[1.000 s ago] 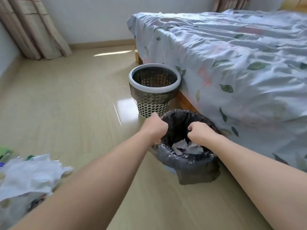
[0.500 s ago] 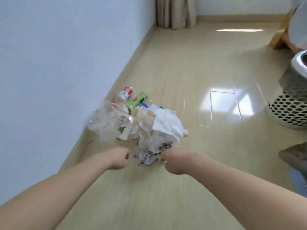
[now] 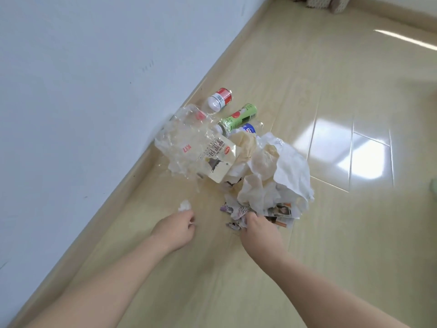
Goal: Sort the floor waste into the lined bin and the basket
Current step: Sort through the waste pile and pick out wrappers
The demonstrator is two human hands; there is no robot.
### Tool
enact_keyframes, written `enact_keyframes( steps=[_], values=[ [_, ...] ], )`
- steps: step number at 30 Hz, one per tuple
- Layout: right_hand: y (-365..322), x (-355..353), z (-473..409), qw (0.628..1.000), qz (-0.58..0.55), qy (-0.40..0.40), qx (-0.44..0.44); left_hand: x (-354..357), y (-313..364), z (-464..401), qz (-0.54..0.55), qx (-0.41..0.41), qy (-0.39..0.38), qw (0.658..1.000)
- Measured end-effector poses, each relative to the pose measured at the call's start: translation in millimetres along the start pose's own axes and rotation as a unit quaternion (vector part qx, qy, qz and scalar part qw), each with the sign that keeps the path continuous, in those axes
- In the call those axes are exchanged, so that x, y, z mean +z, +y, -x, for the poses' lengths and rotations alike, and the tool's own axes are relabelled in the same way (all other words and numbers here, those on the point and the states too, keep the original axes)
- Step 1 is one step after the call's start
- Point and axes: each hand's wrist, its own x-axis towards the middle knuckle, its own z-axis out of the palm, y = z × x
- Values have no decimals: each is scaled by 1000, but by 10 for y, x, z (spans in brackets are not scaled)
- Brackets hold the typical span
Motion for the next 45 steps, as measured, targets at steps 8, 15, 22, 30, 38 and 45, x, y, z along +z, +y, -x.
enact_keyframes(
  steps=[8, 15, 22, 30, 38, 45],
  values=[
    [-121, 532, -70, 997, 35, 59, -22, -29, -34, -163, 73, -26, -21, 997],
    [-234, 444, -210, 997, 41, 60, -26, 11, -21, -81, 26, -1, -12, 1000],
    [-98, 135, -22, 988, -125, -69, -66, -252, 249, 112, 192, -23, -57, 979],
    [1440, -1213, 484, 977, -193, -88, 21, -940, 2265, 185, 199, 174, -150, 953],
    [4034, -1954, 1626, 912, -265, 175, 259, -640, 5073, 513, 150, 380, -134, 903],
    [5241, -1569, 2343, 795, -344, 239, 439, 353, 6676, 1056, 66, 412, -202, 886]
  ],
)
